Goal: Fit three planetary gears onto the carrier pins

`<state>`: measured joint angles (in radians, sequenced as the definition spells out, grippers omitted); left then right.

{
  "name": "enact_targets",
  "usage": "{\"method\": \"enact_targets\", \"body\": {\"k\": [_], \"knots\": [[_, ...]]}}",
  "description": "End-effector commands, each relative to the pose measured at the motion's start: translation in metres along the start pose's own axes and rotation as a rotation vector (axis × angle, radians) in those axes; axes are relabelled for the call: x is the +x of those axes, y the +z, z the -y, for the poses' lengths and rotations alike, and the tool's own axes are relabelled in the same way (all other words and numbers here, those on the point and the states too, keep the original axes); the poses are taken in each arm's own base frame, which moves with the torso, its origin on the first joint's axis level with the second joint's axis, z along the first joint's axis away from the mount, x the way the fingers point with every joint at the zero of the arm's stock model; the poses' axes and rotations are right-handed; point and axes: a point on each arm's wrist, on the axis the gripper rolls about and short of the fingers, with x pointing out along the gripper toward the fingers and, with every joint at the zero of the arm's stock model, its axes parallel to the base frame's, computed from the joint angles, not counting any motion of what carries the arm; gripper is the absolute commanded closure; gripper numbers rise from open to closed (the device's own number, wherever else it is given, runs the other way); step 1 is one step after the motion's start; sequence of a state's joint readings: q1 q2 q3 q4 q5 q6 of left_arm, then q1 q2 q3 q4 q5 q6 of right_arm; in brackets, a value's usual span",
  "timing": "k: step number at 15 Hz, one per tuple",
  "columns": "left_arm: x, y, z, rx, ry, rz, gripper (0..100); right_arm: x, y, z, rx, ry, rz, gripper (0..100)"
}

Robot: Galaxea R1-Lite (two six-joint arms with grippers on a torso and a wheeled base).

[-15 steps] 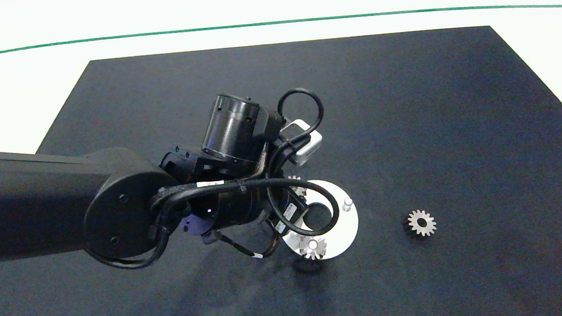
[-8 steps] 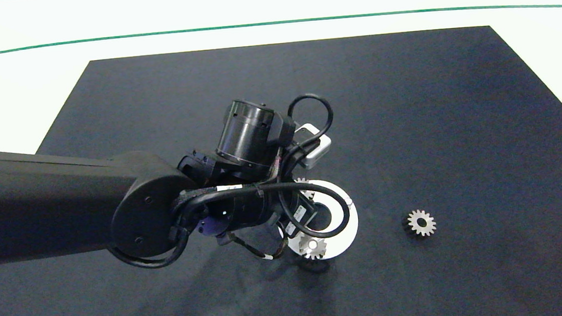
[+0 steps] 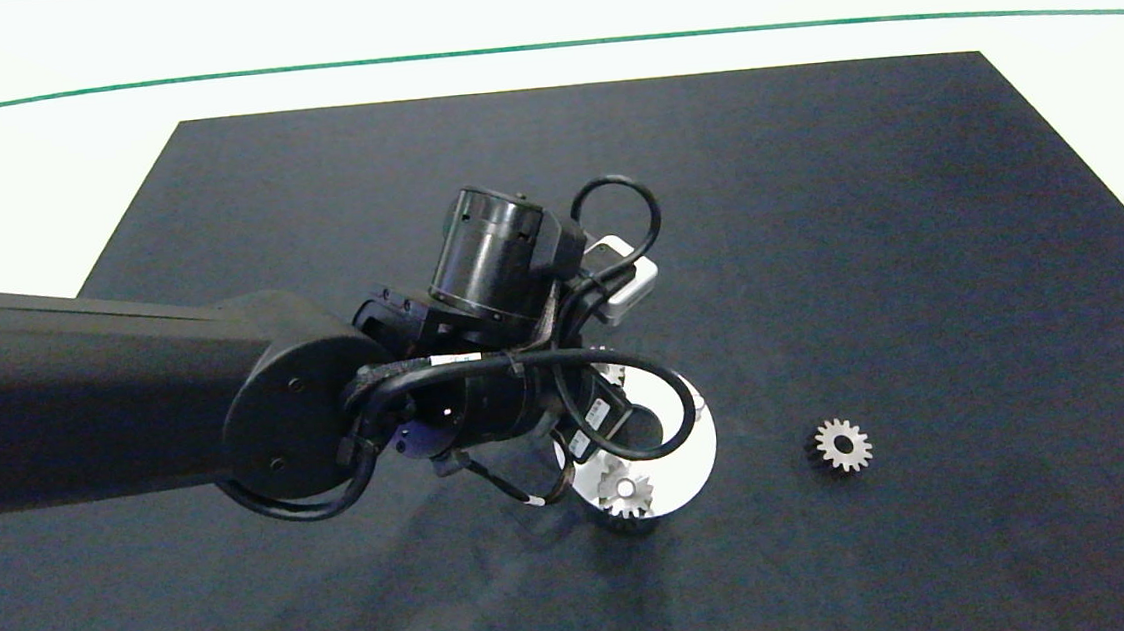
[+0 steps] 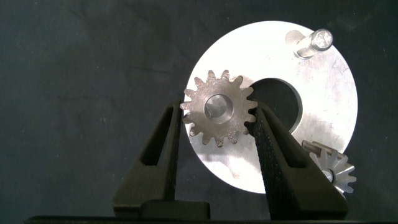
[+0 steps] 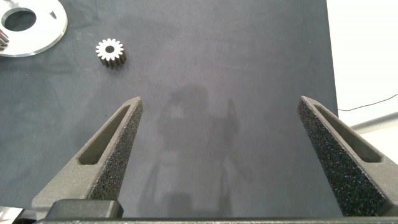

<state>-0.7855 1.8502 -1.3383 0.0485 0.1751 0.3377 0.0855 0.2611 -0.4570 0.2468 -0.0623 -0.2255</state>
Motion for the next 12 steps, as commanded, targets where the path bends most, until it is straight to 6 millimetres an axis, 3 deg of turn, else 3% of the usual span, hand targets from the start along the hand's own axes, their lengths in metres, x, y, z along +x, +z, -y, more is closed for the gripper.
{"method": "enact_targets", "body": {"k": [1,12], "knots": [[-0.0036,0.0004,-0.0026,-0.001,0.007,0.004,87,-0.0001,0.0000,0.0000,-0.002,0.000,0.000,0],[-0.0017,-0.0051,-0.0010,-0.003,0.002,-0.015,87,-0.0008,0.0002,0.0001,-0.001,-0.001,0.005,0]]}}
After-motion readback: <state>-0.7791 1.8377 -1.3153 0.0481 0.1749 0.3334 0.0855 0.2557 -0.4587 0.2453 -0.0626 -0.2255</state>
